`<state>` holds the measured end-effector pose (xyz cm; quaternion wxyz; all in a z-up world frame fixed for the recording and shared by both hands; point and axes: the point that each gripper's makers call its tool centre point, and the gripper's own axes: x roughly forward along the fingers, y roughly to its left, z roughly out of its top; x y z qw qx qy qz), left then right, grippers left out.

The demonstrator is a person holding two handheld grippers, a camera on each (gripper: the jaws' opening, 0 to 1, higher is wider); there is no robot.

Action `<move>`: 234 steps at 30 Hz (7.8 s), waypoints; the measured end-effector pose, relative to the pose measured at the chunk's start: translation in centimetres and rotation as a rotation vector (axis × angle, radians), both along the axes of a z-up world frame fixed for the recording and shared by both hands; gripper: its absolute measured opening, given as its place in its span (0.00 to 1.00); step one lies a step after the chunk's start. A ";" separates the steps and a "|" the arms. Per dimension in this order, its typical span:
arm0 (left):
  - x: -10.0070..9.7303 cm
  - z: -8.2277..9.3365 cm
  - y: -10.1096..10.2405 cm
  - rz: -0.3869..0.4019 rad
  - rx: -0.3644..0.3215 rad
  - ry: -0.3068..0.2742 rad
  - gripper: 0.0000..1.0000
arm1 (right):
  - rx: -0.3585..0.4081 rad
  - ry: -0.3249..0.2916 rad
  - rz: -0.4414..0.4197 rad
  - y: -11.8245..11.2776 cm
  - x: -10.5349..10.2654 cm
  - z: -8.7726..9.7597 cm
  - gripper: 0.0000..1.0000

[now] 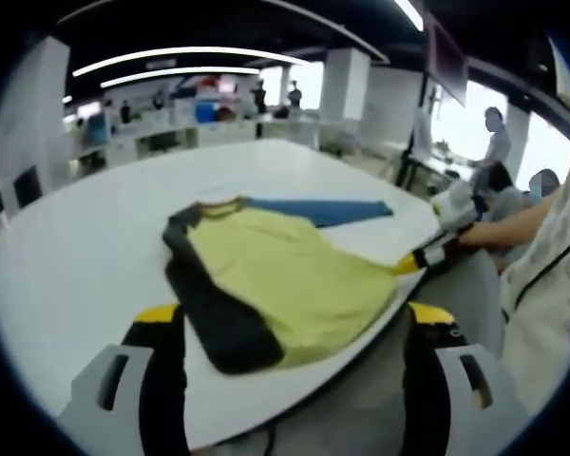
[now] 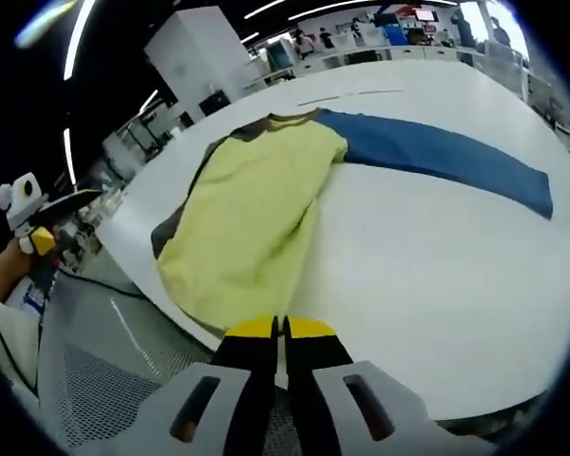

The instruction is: Fold the garment on the visible template until the final outline fits inside the template.

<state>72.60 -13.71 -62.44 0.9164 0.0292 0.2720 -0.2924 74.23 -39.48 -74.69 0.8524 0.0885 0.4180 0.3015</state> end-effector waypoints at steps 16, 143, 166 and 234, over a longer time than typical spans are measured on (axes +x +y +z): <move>0.3 0.0 0.2 -0.006 0.000 -0.003 0.91 | 0.027 0.054 0.005 1.0 -1.0 1.2 0.02; 3.3 -3.2 13.0 0.439 -0.102 0.162 0.00 | 0.026 -0.526 0.147 5.7 1.0 18.3 0.79; 10.1 2.6 20.7 0.695 -0.466 0.065 0.00 | 0.016 -0.507 0.153 6.1 0.9 17.7 0.78; 9.5 -5.0 21.2 0.871 -0.751 0.203 0.37 | 0.012 -0.454 0.277 10.3 1.0 15.5 0.77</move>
